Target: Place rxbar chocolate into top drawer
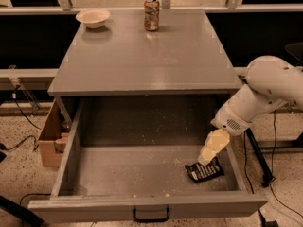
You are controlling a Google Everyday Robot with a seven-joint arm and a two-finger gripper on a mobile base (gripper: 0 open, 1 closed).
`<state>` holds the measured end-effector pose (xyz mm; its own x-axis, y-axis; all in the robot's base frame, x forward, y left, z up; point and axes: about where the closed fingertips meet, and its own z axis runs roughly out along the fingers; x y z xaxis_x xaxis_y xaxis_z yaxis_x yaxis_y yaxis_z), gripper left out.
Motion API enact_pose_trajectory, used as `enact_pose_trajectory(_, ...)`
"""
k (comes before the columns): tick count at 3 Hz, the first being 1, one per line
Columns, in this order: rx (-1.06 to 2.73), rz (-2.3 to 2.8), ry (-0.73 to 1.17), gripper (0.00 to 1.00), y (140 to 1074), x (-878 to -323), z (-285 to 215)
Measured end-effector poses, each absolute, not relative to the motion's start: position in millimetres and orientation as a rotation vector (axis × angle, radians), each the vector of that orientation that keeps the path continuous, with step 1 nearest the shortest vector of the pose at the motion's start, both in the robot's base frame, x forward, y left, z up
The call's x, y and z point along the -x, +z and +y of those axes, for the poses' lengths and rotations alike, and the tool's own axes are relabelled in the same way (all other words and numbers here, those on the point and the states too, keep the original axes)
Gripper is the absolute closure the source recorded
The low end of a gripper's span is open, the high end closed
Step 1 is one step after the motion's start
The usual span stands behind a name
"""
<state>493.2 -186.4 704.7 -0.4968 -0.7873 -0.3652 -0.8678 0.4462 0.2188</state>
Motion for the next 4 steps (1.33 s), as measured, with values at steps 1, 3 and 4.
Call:
enact_pose_trajectory(1, 1.468, 2.462, 0.527, 0.00, 721, -496, -187)
enact_pose_trajectory(3, 1.885, 2.273, 0.218, 0.00, 850, -485, -186)
enact_pose_trajectory(4, 2.030, 2.207, 0.020, 0.00, 901, -459, -194)
